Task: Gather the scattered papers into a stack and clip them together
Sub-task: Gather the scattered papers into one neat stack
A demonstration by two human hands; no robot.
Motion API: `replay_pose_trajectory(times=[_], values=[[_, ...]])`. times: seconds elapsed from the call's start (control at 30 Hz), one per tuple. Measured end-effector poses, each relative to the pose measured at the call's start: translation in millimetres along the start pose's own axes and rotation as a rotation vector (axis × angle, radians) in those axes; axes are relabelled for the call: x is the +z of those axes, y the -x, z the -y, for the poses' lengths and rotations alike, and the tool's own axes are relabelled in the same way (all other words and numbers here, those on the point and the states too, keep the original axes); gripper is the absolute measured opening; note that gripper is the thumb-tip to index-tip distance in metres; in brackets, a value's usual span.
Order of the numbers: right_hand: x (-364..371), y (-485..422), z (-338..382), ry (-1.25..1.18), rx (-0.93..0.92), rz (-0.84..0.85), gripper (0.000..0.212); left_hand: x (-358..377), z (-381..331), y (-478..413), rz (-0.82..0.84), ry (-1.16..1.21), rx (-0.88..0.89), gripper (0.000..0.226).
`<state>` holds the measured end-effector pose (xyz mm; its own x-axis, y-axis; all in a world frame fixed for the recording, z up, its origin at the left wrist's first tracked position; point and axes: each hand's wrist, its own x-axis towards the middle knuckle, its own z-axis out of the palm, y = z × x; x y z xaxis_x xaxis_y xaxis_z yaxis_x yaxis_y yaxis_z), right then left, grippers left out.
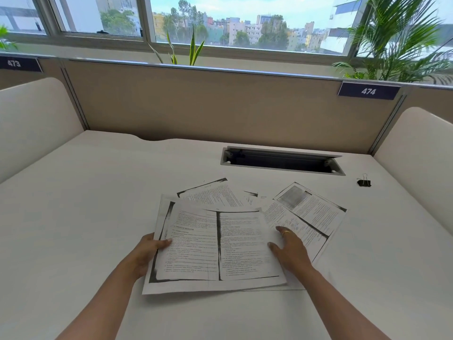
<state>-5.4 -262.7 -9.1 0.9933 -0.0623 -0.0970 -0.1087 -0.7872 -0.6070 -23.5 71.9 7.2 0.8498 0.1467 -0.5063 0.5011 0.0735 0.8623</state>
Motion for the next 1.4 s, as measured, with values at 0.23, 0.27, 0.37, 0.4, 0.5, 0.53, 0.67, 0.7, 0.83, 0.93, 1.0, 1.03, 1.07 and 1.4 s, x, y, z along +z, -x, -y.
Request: replay_pose_trajectory(times=[0.23,0.27,0.37,0.4,0.5,0.53,0.67,0.7,0.83,0.93,1.0,1.03,1.07,1.4], values=[[-2.6,-1.2,0.3,0.085,0.003,0.015,0.064,-4.2,0.3,0.1,-0.036,-0.006,-0.011,0.022],[-2.2,-1.7,1.5,0.086,0.004,0.013,0.063,-4.5,-0.1,1.2,-0.035,-0.002,-0.01,0.022],[-1.5,-2.4,5.7,0.043,0.017,0.007,0.061,-4.8,-0.7,2.3,-0.019,0.024,0.011,0.02],[-0.7,-2.9,8.0,-0.006,0.012,0.003,0.061,-4.9,-1.7,2.9,-0.007,0.036,0.028,0.019],[-1.2,-3.6,14.6,-0.28,0.03,-0.025,0.061,-2.6,-4.8,5.8,0.05,0.074,0.092,0.015],[-1.7,-4.8,15.1,-0.376,0.051,-0.036,0.06,-0.6,-6.4,7.7,0.075,0.088,0.113,0.014],[-6.7,-11.4,7.0,-0.742,0.189,0.045,0.056,13.9,-10.3,11.7,0.16,0.141,0.15,0.018],[-9.4,-11.6,5.2,-0.82,0.207,0.075,0.047,17.7,-10.6,11.7,0.164,0.142,0.157,0.019],[-18.4,-8.3,-4.7,-0.903,0.193,0.047,0.022,30.3,-14.2,11.1,0.178,0.097,0.161,0.023],[-19.5,-9.0,-16.2,-1.002,0.241,-0.001,0.027,38.8,-17.5,10.1,0.173,0.024,0.191,0.029],[-20.6,-7.1,-21.1,-1.063,0.284,-0.043,0.03,41.2,-16.8,8.2,0.132,-0.125,0.243,0.032],[-21.8,-6.0,-22.3,-1.079,0.288,-0.068,0.03,41.3,-15.8,7.4,0.124,-0.215,0.266,0.035],[-22.6,-5.3,-24.0,-1.099,0.294,-0.092,0.03,41.2,-14.4,6.0,0.134,-0.281,0.278,0.038],[-21.3,-8.7,-31.2,-1.176,0.412,-0.19,0.036,28.1,-4.8,-5.0,0.286,-1.124,0.416,0.07]])
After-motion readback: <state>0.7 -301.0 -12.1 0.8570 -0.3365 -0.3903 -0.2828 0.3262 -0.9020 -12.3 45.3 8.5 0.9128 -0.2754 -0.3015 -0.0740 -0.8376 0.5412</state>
